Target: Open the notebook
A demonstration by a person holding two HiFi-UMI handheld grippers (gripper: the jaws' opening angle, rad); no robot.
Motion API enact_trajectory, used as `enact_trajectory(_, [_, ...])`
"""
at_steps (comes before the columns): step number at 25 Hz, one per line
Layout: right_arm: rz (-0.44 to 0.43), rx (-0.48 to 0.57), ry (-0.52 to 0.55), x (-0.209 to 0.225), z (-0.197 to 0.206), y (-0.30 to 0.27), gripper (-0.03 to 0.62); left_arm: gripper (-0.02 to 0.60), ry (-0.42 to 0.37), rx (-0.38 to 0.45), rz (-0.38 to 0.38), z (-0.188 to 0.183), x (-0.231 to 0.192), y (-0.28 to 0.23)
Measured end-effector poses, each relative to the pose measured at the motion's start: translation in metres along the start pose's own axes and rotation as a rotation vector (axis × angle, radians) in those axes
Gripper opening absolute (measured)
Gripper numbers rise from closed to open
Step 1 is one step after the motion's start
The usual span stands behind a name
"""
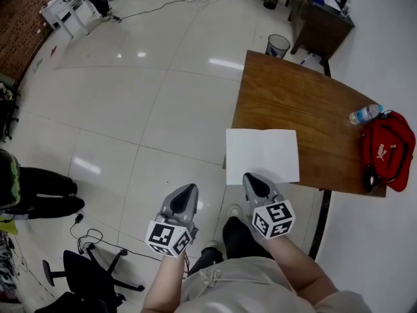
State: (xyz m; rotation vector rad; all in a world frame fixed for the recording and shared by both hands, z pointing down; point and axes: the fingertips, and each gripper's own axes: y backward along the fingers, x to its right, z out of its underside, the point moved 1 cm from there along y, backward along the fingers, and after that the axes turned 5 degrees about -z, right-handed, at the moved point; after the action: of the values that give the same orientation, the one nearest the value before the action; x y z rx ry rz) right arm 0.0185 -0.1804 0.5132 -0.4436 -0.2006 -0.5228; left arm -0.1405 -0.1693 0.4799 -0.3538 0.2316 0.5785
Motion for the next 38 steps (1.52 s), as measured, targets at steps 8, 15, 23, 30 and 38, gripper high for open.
enact_trajectory(8, [0.22, 0.216, 0.077, 0.015, -0.053, 0.121, 0.005, 0.006, -0.141, 0.165, 0.187, -0.077, 0.082, 0.026])
enact_trajectory(15, [0.342, 0.299, 0.093, -0.013, -0.045, 0.202, 0.005, 0.006, -0.184, 0.174, 0.289, -0.068, 0.122, 0.075])
enact_trajectory(23, [0.396, 0.308, 0.086, -0.065, -0.011, 0.259, 0.005, 0.006, -0.207, 0.163, 0.349, -0.05, 0.144, 0.135])
enact_trajectory(30, [0.375, 0.288, 0.071, -0.078, 0.0, 0.28, 0.005, 0.006, -0.206, 0.17, 0.338, -0.043, 0.161, 0.156])
enact_trajectory(38, [0.279, 0.252, 0.107, -0.094, 0.006, 0.295, 0.005, 0.006, -0.201, 0.193, 0.312, -0.037, 0.192, 0.165])
